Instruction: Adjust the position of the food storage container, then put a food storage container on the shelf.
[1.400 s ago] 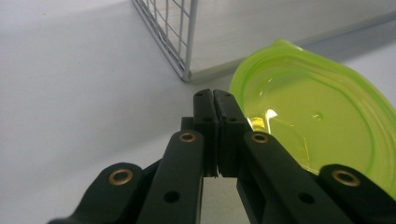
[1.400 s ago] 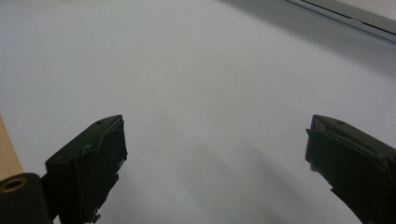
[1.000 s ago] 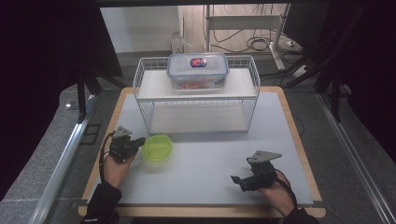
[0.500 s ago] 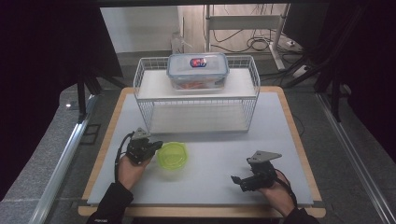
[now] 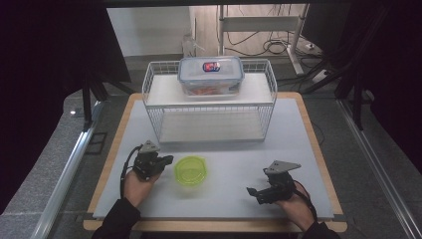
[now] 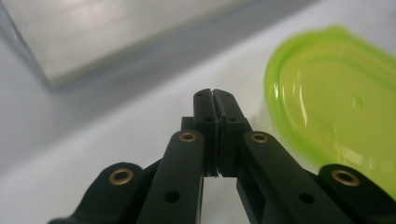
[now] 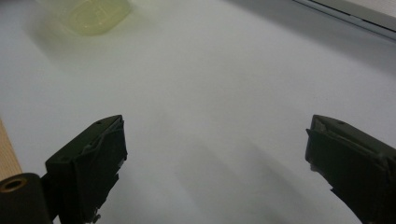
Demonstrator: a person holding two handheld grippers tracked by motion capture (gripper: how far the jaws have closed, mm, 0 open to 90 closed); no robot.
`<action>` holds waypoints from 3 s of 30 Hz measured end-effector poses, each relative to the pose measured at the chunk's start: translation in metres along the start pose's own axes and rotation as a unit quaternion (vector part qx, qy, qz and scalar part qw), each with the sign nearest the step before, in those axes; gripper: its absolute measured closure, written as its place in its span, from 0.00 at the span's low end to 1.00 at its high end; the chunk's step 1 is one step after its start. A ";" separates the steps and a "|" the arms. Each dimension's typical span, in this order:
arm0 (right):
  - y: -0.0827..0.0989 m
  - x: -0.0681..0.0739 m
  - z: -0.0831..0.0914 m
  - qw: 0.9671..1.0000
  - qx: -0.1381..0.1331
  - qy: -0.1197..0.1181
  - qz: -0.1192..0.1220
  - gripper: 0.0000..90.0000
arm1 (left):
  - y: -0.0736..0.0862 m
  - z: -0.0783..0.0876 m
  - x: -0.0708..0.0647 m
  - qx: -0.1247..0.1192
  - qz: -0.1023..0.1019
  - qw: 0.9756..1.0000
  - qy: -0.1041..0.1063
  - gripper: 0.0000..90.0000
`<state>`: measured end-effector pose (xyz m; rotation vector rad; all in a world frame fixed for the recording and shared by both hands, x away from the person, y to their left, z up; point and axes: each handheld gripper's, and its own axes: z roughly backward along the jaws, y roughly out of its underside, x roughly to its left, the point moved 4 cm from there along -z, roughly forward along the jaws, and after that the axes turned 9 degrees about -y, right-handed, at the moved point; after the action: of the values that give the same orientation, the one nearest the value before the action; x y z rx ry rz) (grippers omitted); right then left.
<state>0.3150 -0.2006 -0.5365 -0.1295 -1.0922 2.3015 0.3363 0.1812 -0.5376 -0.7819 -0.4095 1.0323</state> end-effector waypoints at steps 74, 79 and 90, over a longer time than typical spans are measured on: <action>-0.004 0.003 0.000 1.000 -0.013 -0.007 0.002 0.02 | 0.047 0.050 -0.048 -0.066 -0.070 0.995 0.015 0.03; -0.011 0.003 -0.001 1.000 -0.024 -0.016 -0.004 0.02 | 0.048 0.048 -0.048 -0.062 -0.071 0.995 0.021 0.00; -0.034 0.005 -0.011 0.999 -0.029 -0.032 -0.011 0.00 | 0.048 0.047 -0.049 -0.056 -0.080 0.995 0.016 0.00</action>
<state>0.3299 -0.1739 -0.5178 -0.0678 -1.1878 2.2692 0.2537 0.1693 -0.5398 -0.8509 -0.4985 0.8514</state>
